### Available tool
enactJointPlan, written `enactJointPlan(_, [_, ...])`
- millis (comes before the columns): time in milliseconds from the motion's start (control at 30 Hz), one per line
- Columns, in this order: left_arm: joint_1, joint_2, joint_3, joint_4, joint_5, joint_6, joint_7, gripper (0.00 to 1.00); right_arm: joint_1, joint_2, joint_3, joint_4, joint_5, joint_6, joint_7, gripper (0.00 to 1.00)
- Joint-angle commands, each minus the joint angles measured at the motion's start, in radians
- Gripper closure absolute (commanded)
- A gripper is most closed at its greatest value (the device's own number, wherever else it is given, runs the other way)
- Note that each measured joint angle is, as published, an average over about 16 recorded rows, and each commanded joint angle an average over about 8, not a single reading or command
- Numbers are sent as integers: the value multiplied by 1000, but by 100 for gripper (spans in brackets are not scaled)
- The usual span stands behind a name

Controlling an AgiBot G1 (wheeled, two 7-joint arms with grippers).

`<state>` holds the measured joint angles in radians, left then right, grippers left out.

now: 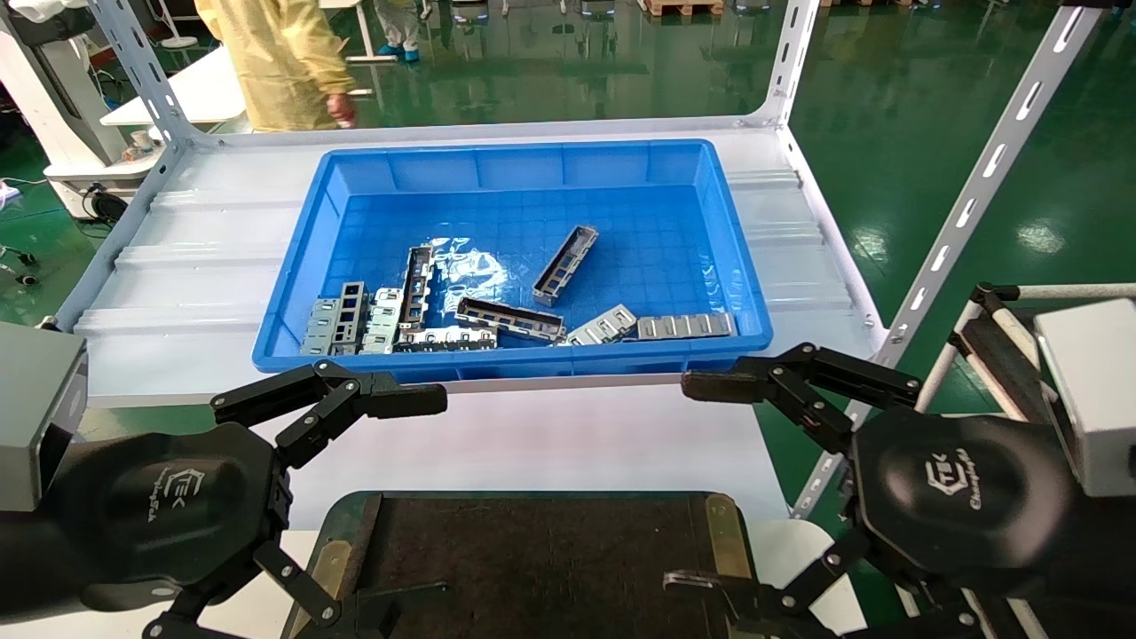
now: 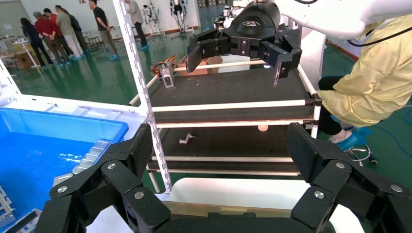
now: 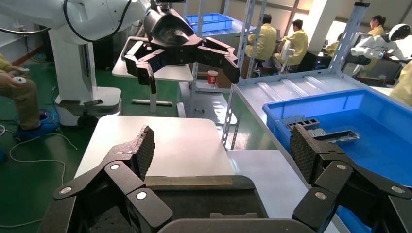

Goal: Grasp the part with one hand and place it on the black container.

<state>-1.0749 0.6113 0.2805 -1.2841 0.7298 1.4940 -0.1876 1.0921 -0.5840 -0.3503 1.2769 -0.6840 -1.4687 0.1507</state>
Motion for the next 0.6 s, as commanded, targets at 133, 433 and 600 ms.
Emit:
enactJointPlan(133, [0, 0, 0, 0, 0, 0, 0, 0, 0, 0, 0, 0, 0, 0, 0, 0])
enactJointPlan(433, [0, 0, 0, 0, 0, 0, 0, 0, 0, 0, 0, 0, 0, 0, 0, 0])
enactJointPlan(600, [0, 0, 0, 0, 0, 0, 0, 0, 0, 0, 0, 0, 0, 0, 0, 0])
